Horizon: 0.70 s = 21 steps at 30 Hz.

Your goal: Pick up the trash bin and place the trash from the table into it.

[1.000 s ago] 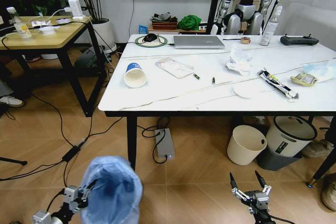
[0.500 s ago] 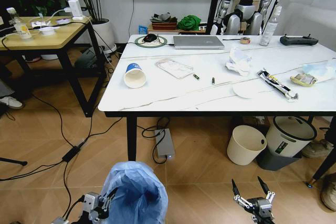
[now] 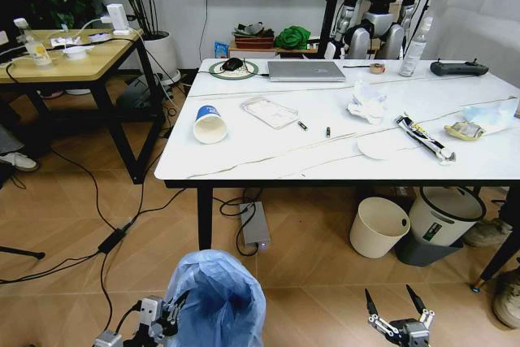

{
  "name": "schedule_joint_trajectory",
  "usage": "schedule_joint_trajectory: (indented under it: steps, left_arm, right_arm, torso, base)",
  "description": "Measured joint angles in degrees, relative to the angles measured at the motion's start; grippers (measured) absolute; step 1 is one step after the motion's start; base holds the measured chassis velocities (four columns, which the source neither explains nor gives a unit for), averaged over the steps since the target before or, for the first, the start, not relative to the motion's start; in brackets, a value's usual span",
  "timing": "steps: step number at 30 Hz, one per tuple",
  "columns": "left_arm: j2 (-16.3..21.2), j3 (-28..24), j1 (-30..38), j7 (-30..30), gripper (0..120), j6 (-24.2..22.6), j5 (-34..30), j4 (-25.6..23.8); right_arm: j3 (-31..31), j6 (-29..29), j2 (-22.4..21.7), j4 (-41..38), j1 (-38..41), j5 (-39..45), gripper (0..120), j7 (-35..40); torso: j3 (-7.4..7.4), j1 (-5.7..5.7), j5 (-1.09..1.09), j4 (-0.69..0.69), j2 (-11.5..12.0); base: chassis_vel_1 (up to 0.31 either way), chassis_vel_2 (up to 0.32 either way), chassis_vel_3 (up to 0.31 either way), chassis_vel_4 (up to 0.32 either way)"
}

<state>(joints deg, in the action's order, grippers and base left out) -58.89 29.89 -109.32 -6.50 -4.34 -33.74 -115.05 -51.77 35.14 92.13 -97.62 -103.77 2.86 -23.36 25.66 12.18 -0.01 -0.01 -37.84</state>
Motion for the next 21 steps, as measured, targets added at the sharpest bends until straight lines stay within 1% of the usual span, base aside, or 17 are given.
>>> schedule_joint_trajectory:
  steps: [5, 7, 12, 14, 17, 21]
  left_arm:
    - [-0.7, 0.2, -2.0, 0.2, 0, -0.7, 0.2, -1.1]
    - [-1.0, 0.5, -2.4, 0.2, 0, -0.7, 0.4, -1.2]
    - [-4.4, 2.6, -6.4, -0.5, 0, -0.7, 1.9, -3.0]
    - [-6.5, 3.7, -7.7, -0.8, 0, -0.7, 2.8, -3.2]
    - [-7.9, 4.4, -8.1, -1.2, 0, -0.4, 3.9, -3.2]
    - [-10.2, 6.4, -8.2, -1.4, 0, -0.4, 5.1, -3.3]
  right_arm:
    - [0.9, 0.0, 0.0, -0.8, 0.3, -0.5, 100, 0.1]
    - [1.2, 0.3, 0.0, -0.7, 0.5, -0.7, 100, 0.1]
    - [2.4, 1.7, 0.0, -0.3, 1.5, -0.9, 100, 0.0]
    - [3.0, 1.7, 0.0, -0.4, 2.3, 1.7, 100, 0.0]
    - [3.4, 1.3, 0.0, 0.0, 2.9, 3.1, 100, 0.0]
    - [4.1, 1.1, -1.6, 1.4, 4.4, 5.4, 100, 0.0]
  torso:
    - [0.98, 0.65, 0.00, 0.00, -1.6]
    - [1.13, 0.75, 0.01, 0.00, -1.9]
    - [1.90, 1.31, 0.03, 0.01, -3.2]
    - [2.30, 1.63, 0.00, 0.01, -4.0]
    - [2.61, 1.81, 0.02, 0.01, -4.4]
    - [3.37, 2.34, 0.01, 0.01, -5.7]
  base:
    - [0.000, 0.000, 0.000, 0.000]
    - [0.000, 0.000, 0.000, 0.000]
    - [0.000, 0.000, 0.000, 0.000]
    - [0.000, 0.000, 0.000, 0.000]
    - [0.000, 0.000, 0.000, 0.000]
    - [0.000, 0.000, 0.000, 0.000]
